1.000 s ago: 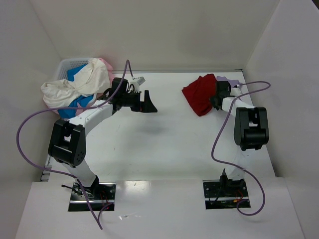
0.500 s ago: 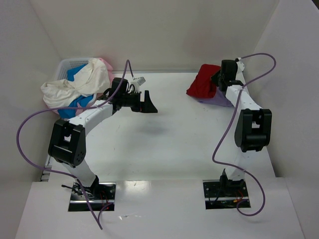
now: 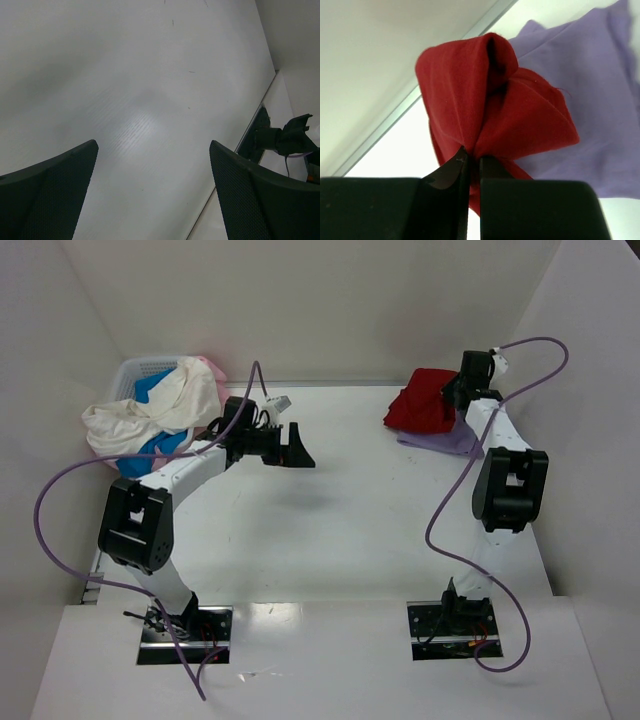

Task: Fold and stack the t-shirts
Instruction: Put the neatly folded tshirt into the corner of the board with the right arm

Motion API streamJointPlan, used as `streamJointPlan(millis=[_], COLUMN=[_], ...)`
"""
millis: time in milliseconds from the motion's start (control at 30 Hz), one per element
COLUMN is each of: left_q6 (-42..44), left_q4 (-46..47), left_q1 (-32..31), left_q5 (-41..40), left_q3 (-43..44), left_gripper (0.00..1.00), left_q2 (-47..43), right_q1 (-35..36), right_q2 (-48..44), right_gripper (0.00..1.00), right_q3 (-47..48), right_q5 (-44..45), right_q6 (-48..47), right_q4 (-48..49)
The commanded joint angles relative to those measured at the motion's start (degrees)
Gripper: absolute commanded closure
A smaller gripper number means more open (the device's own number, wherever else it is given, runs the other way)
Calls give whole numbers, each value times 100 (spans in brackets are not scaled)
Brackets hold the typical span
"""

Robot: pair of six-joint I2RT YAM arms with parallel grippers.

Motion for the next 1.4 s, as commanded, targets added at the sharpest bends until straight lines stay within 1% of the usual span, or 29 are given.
streamJointPlan(millis=[0,167,267,333,367,500,667,767,833,867,900,967,1133,1200,1233,1367], left_q6=[216,216,216,216,216,216,216,216,216,216,216,216,163,163,163,163], left_q4=[82,82,82,82,82,82,82,30,30,30,30,30,30,30,30,30], left_q1=[38,38,38,38,38,38,38,38,38,38,38,38,38,38,38,38], left_q5=[174,174,174,174,174,174,174,174,174,174,174,174,174,174,174,174], left_q3=[192,245,245,245,245,245,245,245,245,245,245,245,245,245,245,245], left_gripper=[0,0,0,0,0,0,0,0,0,0,0,0,0,0,0,0], left_q2=[92,206,206,206,206,206,206,206,206,206,206,206,206,206,206,206], right_q1=[-193,-254,-254,-307,-307,-307,-307,-307,-307,-307,-307,-307,-360,-430,-491,-491], right_q2=[-80,77,78,78,78,131,131,131,131,131,131,69,-343,-344,-283,-63], right_gripper=[97,94,94,91,91,91,91,91,91,91,94,94,94,94,92,91], right_q3=[457,817,817,817,817,940,1125,1125,1125,1125,1073,837,54,53,53,53], right_q5=[202,403,457,570,571,650,773,773,948,1227,1404,1799,1785,1652,1652,1652], right_q6=[-444,-1094,-1296,-1359,-1542,-1745,-1947,-1948,-1861,-1747,-1659,-1510,-1342,-1342,-1342,-1342], right_q4=[-98,-548,-654,-706,-706,-890,-891,-891,-891,-891,-943,-804,-303,-232,-232,-284])
